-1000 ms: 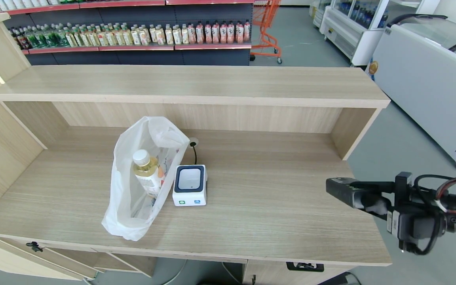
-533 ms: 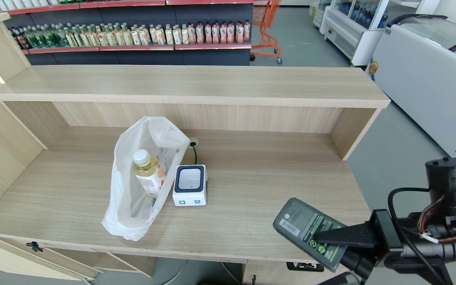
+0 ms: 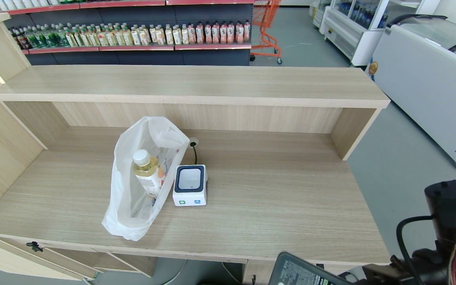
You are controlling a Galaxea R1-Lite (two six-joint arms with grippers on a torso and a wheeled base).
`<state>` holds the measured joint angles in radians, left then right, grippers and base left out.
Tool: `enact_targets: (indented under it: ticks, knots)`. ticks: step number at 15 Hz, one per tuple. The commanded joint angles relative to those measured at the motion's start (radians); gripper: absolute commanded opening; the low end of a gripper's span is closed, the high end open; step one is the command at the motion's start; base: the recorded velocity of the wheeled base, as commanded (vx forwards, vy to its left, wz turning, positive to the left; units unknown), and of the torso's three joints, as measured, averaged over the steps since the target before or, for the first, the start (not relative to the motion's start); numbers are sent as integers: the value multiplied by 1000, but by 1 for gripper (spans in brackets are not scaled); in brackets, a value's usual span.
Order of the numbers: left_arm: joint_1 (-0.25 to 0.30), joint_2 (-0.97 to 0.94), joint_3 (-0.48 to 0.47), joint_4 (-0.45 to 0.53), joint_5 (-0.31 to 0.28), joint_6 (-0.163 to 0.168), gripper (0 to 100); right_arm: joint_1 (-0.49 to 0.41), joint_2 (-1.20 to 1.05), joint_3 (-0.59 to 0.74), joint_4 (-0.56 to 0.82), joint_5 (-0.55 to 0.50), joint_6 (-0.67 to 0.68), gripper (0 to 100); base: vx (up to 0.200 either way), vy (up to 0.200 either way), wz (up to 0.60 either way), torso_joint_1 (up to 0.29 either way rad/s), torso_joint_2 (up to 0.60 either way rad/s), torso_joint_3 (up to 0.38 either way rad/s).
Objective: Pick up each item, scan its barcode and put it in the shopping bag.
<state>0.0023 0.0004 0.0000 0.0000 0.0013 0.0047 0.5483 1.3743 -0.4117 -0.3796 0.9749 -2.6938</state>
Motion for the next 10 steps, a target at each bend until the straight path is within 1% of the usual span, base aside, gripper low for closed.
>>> enact_targets:
  ticks: [1, 2, 4, 10]
  knots:
    - [1, 0, 0, 0, 0, 0, 100, -22, -37, 5, 47, 5, -24, 0, 0, 0, 0, 0, 0, 0]
    - [1, 0, 0, 0, 0, 0, 100, -47, -55, 5, 87, 8, -31, 0, 0, 0, 0, 0, 0, 0]
    - [1, 0, 0, 0, 0, 0, 100, -90, -83, 4, 117, 45, -49, 0, 0, 0, 0, 0, 0, 0]
    - [1, 0, 0, 0, 0, 0, 100, -97, -84, 5, 120, 53, -52, 0, 0, 0, 0, 0, 0, 0]
